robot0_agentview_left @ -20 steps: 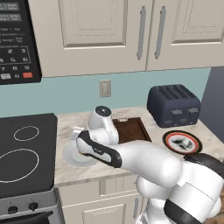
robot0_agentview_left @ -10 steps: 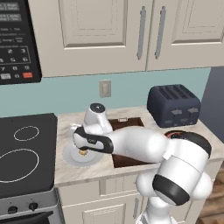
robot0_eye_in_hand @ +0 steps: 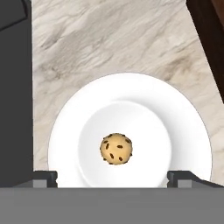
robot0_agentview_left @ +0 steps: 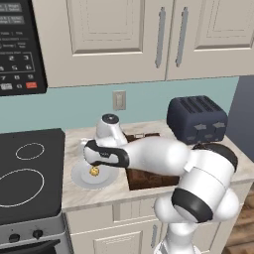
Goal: Move the dessert items from the plates to the tray.
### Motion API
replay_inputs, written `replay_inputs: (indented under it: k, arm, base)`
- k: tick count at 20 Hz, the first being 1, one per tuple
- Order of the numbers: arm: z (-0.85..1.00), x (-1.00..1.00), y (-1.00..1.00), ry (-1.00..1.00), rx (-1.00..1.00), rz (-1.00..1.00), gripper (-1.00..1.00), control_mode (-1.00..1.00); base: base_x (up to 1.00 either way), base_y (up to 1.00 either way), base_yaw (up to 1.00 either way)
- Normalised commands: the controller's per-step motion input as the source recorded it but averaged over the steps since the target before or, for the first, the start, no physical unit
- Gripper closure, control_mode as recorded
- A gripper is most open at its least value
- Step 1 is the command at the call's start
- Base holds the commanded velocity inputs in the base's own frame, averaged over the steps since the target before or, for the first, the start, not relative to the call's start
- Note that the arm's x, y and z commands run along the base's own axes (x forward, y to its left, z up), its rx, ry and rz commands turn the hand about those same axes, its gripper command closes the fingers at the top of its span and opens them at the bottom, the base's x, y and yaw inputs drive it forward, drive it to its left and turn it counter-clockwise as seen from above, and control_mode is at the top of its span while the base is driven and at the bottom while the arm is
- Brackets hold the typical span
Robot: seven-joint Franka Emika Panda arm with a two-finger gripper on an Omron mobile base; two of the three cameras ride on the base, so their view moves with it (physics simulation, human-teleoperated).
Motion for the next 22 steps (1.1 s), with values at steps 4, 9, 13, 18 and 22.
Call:
replay_inputs:
  k: [4, 9, 13, 18, 22]
  arm:
    - [-0.43, 0.0, 0.0, 0.0, -0.01, 0.0, -1.0, -1.0]
    - [-0.39, -0.03, 0.0, 0.0, 0.0, 0.0, -1.0, -1.0]
    - [-0.31, -0.01, 0.01, 0.0, 0.0, 0.0, -1.0, -1.0]
    - [-0.25, 0.0, 0.09, 0.0, 0.0, 0.0, -1.0, -1.0]
    - [-0.18, 0.01, 0.16, -0.02, 0.0, 0.0, -1.0, -1.0]
  base:
    - [0.0, 0.0, 0.0]
    - [0.0, 0.0, 0.0]
    - [0.0, 0.0, 0.0]
    - [0.0, 0.0, 0.0]
    - [0.0, 0.0, 0.0]
